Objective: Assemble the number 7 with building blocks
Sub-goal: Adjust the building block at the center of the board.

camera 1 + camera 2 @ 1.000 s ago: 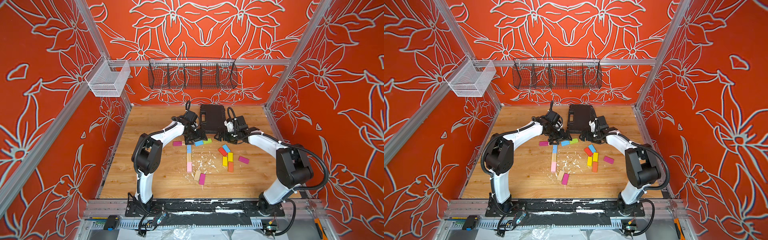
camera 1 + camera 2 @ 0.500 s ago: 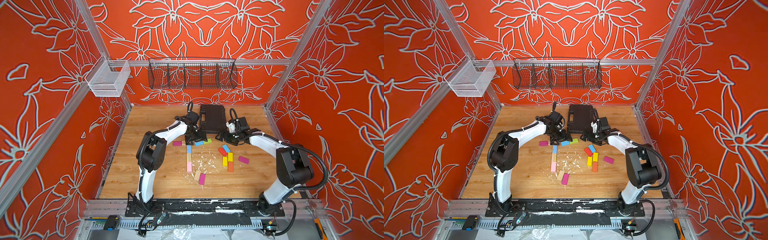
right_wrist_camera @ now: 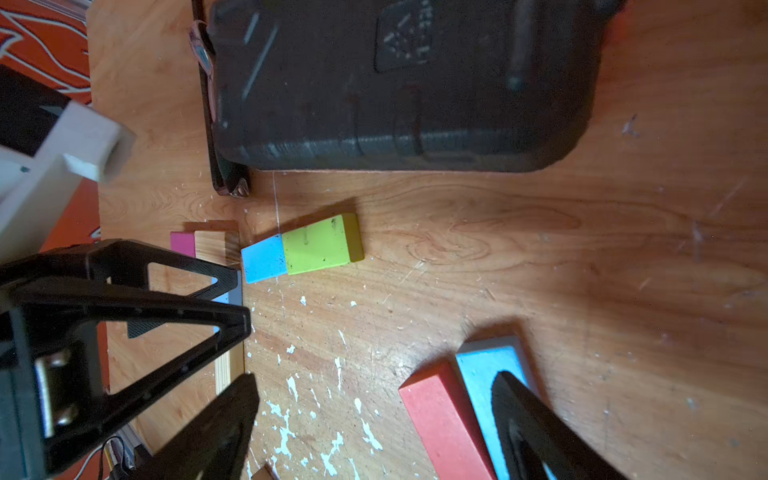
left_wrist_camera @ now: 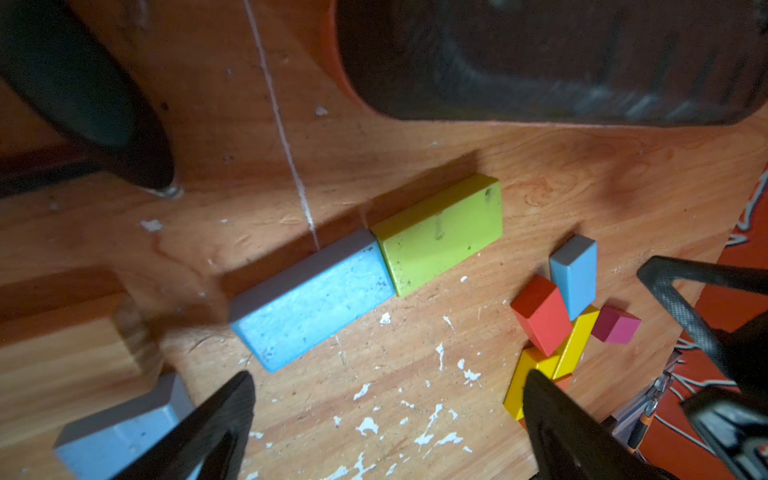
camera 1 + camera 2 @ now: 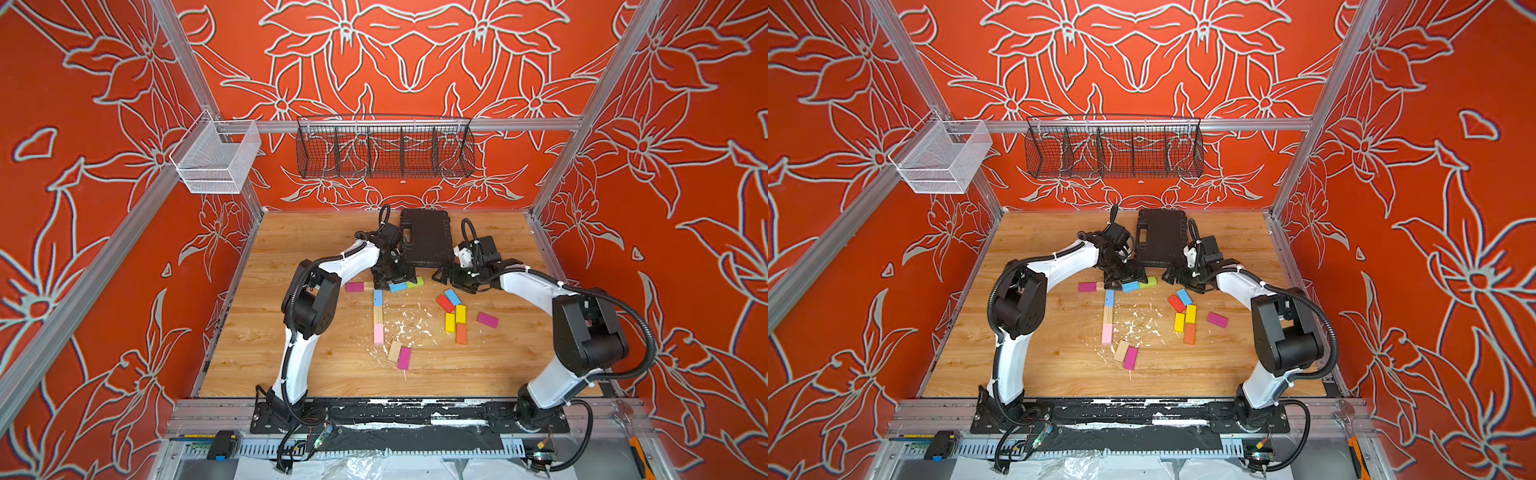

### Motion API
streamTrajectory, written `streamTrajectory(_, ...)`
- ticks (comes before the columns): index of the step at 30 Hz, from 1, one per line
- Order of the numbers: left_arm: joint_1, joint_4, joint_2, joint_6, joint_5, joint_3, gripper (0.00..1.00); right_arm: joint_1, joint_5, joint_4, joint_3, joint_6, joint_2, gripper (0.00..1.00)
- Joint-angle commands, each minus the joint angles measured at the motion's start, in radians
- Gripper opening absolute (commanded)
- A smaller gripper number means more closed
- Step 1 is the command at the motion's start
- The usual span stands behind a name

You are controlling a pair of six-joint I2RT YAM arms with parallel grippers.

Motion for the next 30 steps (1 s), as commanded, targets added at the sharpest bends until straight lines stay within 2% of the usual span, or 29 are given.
streamTrajectory(1,-0.006,-0.029,0.034,0.014,-0.014,0.015,0.97,-0.009,-0.014,0.003,-0.020,0.006,-0.032,0.91)
streamTrajectory(7,-0.005,-0.023,0.043,0.019,-0.014,0.017,0.97,-0.011,-0.028,0.013,-0.033,0.008,-0.033,0.90)
streamTrajectory(15,-0.006,-0.031,0.075,0.031,-0.005,0.052,0.97,-0.009,-0.138,0.070,-0.011,0.037,0.042,0.85)
streamTrajectory(22,-0.004,-0.045,0.107,0.040,0.002,0.095,0.99,-0.010,-0.212,0.153,0.019,0.102,0.137,0.63)
streamTrajectory(30,-0.005,-0.053,0.111,0.053,-0.005,0.101,1.00,-0.010,-0.158,0.186,0.050,0.127,0.207,0.59)
